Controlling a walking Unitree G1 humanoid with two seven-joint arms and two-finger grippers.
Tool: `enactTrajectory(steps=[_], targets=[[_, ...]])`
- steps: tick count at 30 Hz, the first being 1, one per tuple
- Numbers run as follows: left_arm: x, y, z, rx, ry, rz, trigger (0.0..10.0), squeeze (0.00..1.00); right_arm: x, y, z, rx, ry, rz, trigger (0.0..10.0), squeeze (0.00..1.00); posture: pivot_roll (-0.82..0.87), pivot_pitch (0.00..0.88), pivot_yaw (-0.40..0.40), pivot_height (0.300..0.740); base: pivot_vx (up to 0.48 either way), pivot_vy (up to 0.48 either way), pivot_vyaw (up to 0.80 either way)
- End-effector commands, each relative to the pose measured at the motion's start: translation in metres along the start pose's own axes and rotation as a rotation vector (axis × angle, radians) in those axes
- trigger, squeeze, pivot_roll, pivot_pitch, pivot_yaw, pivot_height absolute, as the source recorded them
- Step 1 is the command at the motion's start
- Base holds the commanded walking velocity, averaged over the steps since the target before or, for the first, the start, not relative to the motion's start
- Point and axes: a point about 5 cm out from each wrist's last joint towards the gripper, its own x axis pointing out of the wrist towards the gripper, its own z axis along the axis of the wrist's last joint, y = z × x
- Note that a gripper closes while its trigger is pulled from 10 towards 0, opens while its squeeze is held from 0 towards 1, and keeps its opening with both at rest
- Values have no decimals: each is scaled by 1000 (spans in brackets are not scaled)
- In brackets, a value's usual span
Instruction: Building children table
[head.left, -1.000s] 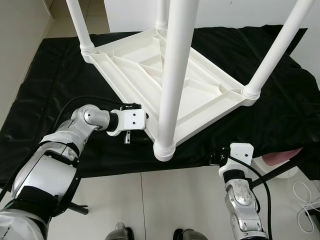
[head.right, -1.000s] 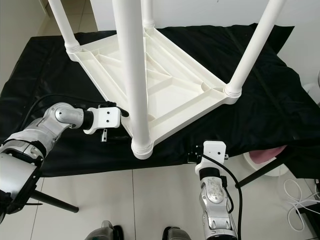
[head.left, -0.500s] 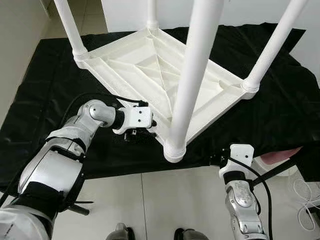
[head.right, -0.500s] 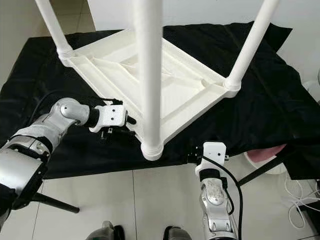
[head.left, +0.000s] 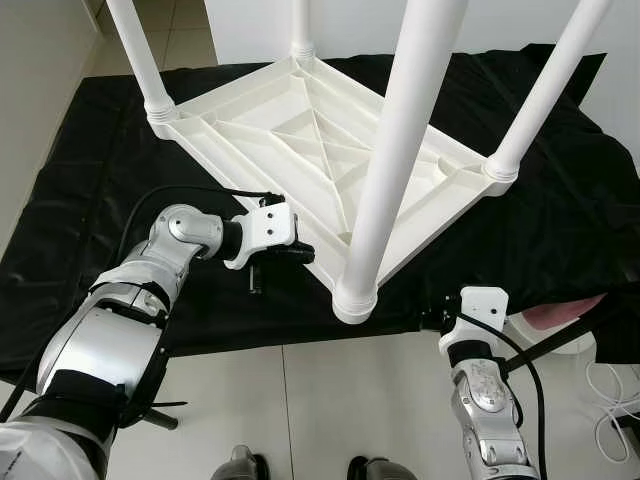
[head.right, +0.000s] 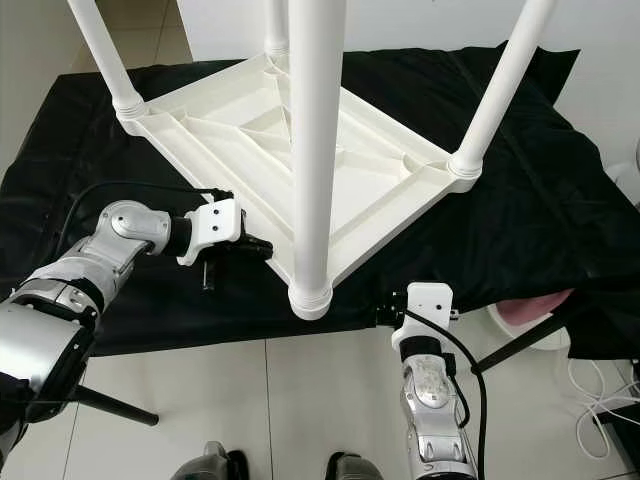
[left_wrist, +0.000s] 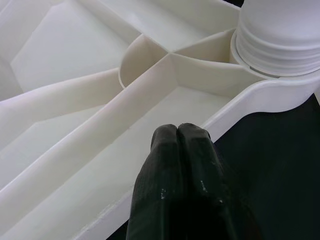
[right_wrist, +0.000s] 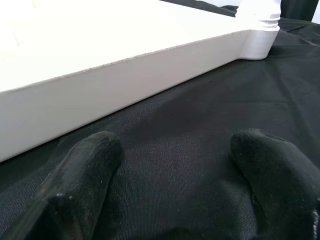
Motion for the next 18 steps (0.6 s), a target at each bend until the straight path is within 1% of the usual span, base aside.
enactTrajectory(steps=[1,2,3,6,10,11,12,13,14,18], targets=[[4,-14,-13,-83,40,-101,10000,365,-1,0,-4,-5,27,7,10000,0,-35,163,53,740,0,0,0],[3,-10,-9,-106,27,-104,10000,1000,-1,0,-4,-6,26,8,10000,0,-35,163,53,740,0,0,0],[2,-6,-6,-103,26,-104,10000,1000,0,0,-4,-7,26,10,10000,0,-33,164,53,740,0,0,0],[0,-2,-4,-92,37,-105,10000,1000,-1,0,-4,-8,27,12,10000,0,-34,163,56,740,0,0,0],[2,-1,-1,-81,47,-109,10000,1000,-2,1,-4,-4,29,8,10000,0,-36,160,60,740,0,0,0],[2,0,-1,-80,47,-109,10000,855,-2,1,-5,-4,30,7,10000,0,-36,160,60,740,0,0,0],[3,-1,-1,-63,67,-116,10000,855,-2,1,-5,-3,30,6,10000,0,-37,160,64,740,0,0,0],[3,-1,-1,-63,67,-116,10000,855,-2,1,-5,-3,30,6,10000,0,-37,160,64,740,0,0,0],[4,-2,-2,-47,87,-129,10000,0,-2,2,-4,-2,29,6,10000,0,-37,162,64,740,0,0,0],[4,-4,-3,-28,114,-160,10000,0,-2,2,-4,-2,29,5,10000,0,-42,161,67,740,0,0,0]])
